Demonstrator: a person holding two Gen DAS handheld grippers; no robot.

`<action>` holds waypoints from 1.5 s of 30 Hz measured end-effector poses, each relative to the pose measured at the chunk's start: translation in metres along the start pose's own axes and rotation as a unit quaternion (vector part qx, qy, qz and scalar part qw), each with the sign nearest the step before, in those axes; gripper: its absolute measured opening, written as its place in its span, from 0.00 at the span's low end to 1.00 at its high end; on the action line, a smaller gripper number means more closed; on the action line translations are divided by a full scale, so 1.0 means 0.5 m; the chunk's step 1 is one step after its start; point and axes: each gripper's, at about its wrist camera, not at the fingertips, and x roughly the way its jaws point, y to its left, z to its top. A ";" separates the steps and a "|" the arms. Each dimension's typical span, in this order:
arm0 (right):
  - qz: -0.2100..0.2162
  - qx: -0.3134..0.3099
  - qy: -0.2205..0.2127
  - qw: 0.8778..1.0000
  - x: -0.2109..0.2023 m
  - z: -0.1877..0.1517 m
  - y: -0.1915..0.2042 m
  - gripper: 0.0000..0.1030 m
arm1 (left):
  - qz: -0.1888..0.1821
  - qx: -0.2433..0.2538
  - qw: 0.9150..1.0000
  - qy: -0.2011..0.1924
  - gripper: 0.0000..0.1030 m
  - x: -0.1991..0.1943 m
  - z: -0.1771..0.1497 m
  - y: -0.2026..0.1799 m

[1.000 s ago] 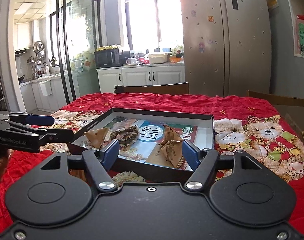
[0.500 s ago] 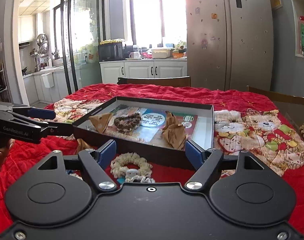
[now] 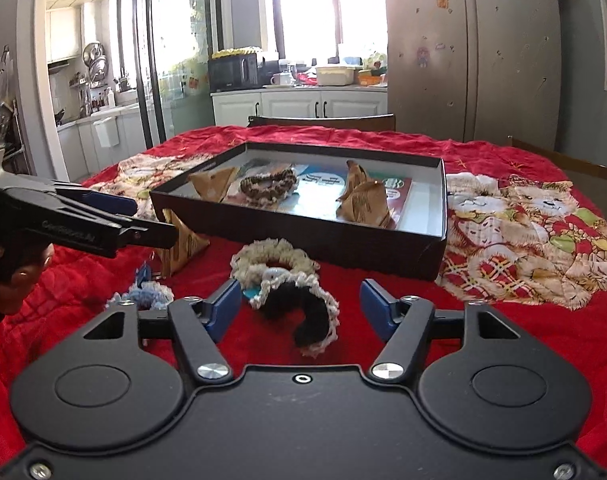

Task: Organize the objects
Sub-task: 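Withdraw both open tools from the box toward the remaining loose items, then grasp a brown paper packet with the left tool while the right tool grasps the white-lace black scrunchie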

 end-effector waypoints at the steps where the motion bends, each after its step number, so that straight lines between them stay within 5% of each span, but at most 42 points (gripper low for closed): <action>1: -0.001 -0.002 0.002 1.000 0.002 -0.003 0.000 0.56 | 0.000 -0.001 1.000 0.003 0.90 0.005 -0.002 0.000; 10: 0.004 0.011 0.023 1.000 0.021 -0.018 -0.012 0.37 | -0.003 0.002 1.000 0.017 0.86 0.043 -0.008 -0.005; 21: 0.008 0.026 0.032 0.999 0.025 -0.023 -0.022 0.27 | -0.002 0.003 0.999 0.035 0.72 0.069 -0.015 -0.004; 28: 0.015 0.034 0.036 0.999 0.027 -0.024 -0.024 0.17 | 0.002 0.003 0.999 0.041 0.50 0.074 -0.016 -0.004; 45: 0.019 0.045 0.028 0.998 0.020 -0.023 -0.027 0.11 | 0.000 -0.006 0.999 0.037 0.46 0.064 -0.016 -0.003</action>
